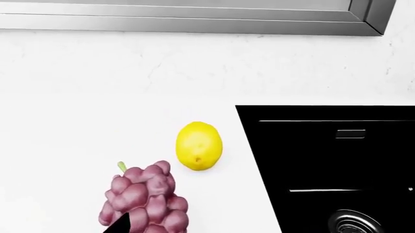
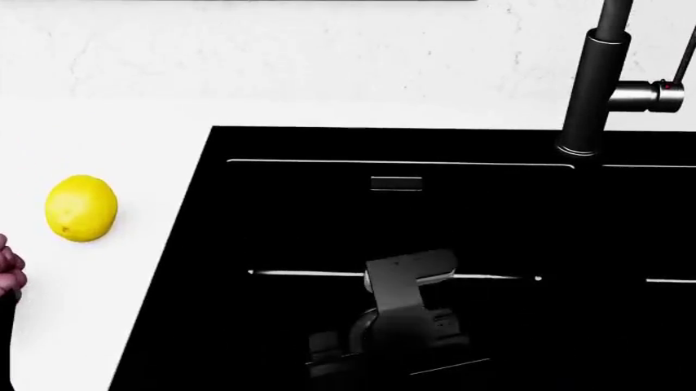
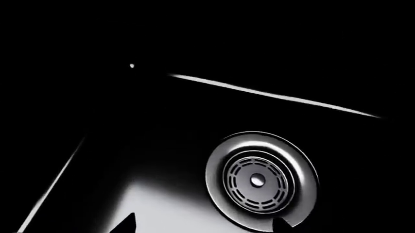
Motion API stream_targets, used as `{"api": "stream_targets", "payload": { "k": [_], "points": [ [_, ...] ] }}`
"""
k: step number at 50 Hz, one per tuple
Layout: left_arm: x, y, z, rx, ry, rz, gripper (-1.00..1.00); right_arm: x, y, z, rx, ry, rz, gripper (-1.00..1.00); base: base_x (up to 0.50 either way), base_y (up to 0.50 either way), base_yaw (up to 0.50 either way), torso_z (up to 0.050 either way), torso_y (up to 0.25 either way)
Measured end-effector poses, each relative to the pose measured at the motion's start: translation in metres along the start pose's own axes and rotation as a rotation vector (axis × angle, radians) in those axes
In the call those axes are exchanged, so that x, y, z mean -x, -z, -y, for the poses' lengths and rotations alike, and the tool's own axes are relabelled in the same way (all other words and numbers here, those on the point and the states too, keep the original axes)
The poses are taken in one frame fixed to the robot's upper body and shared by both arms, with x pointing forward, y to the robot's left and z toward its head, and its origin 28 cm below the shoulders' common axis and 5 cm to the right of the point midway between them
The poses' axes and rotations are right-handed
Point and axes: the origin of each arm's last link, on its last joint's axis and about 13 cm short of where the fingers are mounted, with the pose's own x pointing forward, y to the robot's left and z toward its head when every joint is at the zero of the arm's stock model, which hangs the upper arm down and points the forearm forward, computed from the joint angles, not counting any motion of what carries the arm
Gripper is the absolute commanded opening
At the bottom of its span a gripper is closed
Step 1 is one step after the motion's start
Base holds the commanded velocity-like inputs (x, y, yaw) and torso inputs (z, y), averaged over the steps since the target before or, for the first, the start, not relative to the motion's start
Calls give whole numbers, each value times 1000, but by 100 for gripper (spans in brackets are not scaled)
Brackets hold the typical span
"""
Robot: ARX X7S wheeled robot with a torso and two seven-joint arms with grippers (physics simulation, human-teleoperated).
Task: There is a mixed pile of frozen fruits and vegetables on the counter. Locate all the frozen vegetables and place the items in a bowl on the counter. Take all the frozen fruits and defrost them in a running sink.
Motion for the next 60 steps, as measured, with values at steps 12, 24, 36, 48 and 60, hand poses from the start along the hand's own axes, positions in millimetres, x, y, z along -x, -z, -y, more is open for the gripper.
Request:
{"api": "stream_targets", "payload": {
  "k": [12, 24, 36, 48, 60],
  "points": [
    [1, -2, -2, 0, -10, 5, 100, 38, -35, 1, 9, 28, 205, 100, 0, 0, 0, 0, 0],
    [0, -7, -2, -14, -42, -2, 100, 118, -37, -1, 31, 120, 471, 100, 0, 0, 0, 0, 0],
    [1, -8, -5, -30, -95, -12, 100, 179, -9, -2, 55, 261, 642, 100, 0, 0, 0, 0, 0],
    [-17, -6, -6, -22, -136, -36, 100, 212, -1, -5, 62, 303, 708, 100, 0, 0, 0, 0, 0],
    [-42, -3, -7, -5, -160, -76, 100, 224, 2, -4, 47, 321, 727, 100, 0, 0, 0, 0, 0]
  ]
}}
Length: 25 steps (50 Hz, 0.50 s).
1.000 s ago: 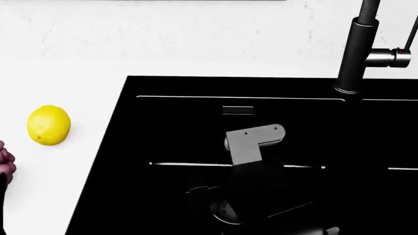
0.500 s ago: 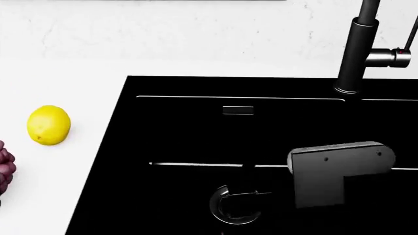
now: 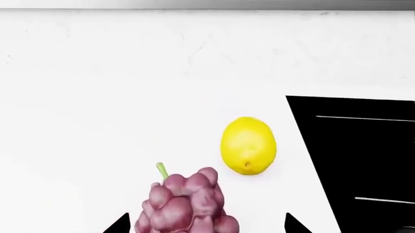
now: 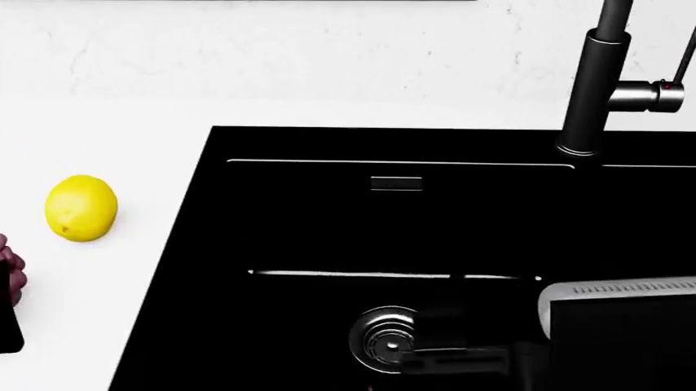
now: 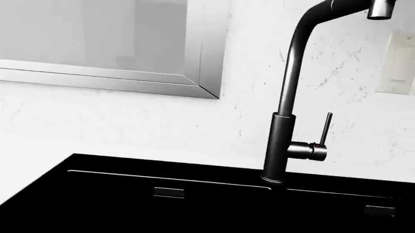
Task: There is a mixed pile of frozen fruits and vegetables on the counter. Locate all the frozen vegetables and place the items in a bowl on the counter. Take all the frozen fruits and defrost them in a running sink.
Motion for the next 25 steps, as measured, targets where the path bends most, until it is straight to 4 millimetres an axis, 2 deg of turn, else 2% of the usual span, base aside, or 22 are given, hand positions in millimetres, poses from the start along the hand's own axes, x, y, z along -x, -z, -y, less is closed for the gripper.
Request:
{"api": "stream_targets", "payload": {
  "k": [22, 23, 25],
  "points": [
    [-29, 23, 0, 31, -73, -124, 100, 1, 3, 5, -21, 15, -9, 100, 0, 0, 0, 0, 0],
    [-29, 24, 0, 37, -72, -125, -100, 1, 3, 5, -22, 15, -10, 100, 0, 0, 0, 0, 0],
    [-30, 22, -3, 21, -109, -114, -100, 1, 3, 6, -25, 17, -11, 100, 0, 0, 0, 0, 0]
  ]
}}
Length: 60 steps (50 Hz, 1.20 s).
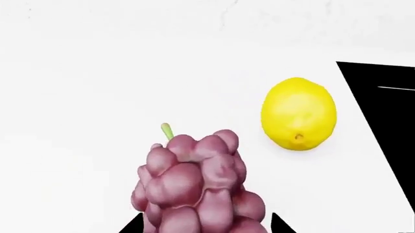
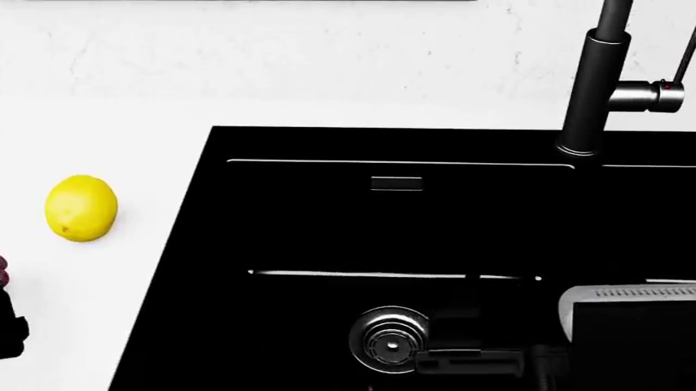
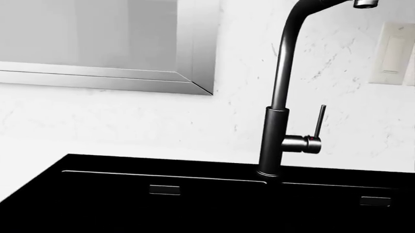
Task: There is a mixed pile of frozen fruits and vegetables on the counter. Locate all the frozen vegetables and place the items in a bowl on the counter. Take all the frozen fruits and defrost them in a running sink.
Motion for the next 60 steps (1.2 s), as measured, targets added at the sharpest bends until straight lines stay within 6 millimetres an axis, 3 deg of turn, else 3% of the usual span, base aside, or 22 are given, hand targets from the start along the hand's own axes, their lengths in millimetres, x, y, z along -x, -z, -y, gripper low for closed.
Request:
{"api": "stream_targets", "payload": {
  "k": [10, 23, 30, 37, 49, 60],
  "points": [
    [3, -5, 6, 14, 12, 14, -100, 0, 1, 2, -13, 5, -1, 100, 0, 0, 0, 0, 0],
    [28, -47, 32, 8, 150, 119, -100, 3, -5, 4, -11, 15, 13, 100, 0, 0, 0, 0, 0],
    [23, -77, 77, 8, 387, 127, -100, 9, -16, 9, -10, 33, 45, 100, 0, 0, 0, 0, 1],
    [22, -98, 109, -24, 541, 136, -100, 13, -22, 13, -11, 56, 63, 100, 0, 0, 0, 0, 0],
    [-11, -113, 157, -48, 692, 56, -100, 20, -31, 16, -21, 63, 83, 100, 0, 0, 0, 0, 1],
    [-51, -91, 208, -88, 801, -108, -100, 23, -34, 17, -30, 59, 90, 100, 0, 0, 0, 0, 1]
  ]
}}
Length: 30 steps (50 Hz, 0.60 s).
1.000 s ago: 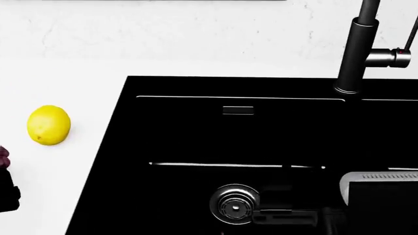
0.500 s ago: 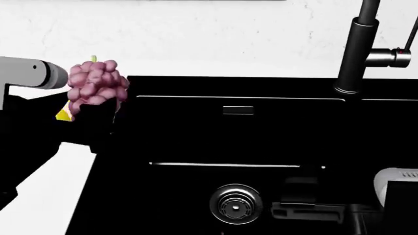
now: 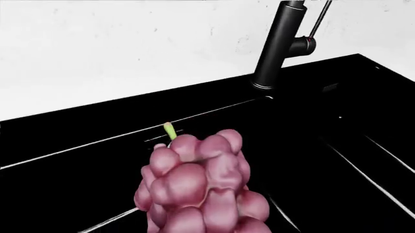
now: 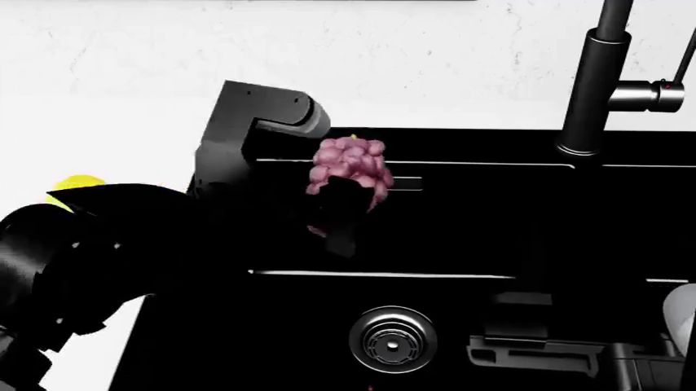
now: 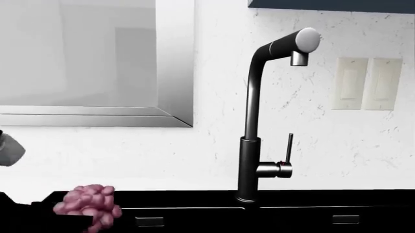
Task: There is a mixed pile of frozen fruits and vegetables on the counter. Locate all the frozen vegetables and place the items in a bowl on the counter. Take all the frozen fruits and defrost them in a running sink.
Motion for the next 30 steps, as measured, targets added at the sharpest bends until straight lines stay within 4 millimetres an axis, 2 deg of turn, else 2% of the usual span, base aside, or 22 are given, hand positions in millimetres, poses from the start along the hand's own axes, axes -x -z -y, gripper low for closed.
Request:
{"api": "stream_targets", "payload": {
  "k": [4, 10, 30],
  "points": [
    [-15, 14, 5, -12, 28, -62, -100, 1, -1, 0, 0, 0, 3, 100, 0, 0, 0, 0, 0],
    [-26, 32, 6, -38, 25, -115, -100, 1, -2, 1, -2, 2, 6, 100, 0, 0, 0, 0, 0],
    [-34, 79, -8, -80, -79, -212, -100, 2, -3, 5, -68, -15, 0, 100, 0, 0, 0, 0, 1]
  ]
}}
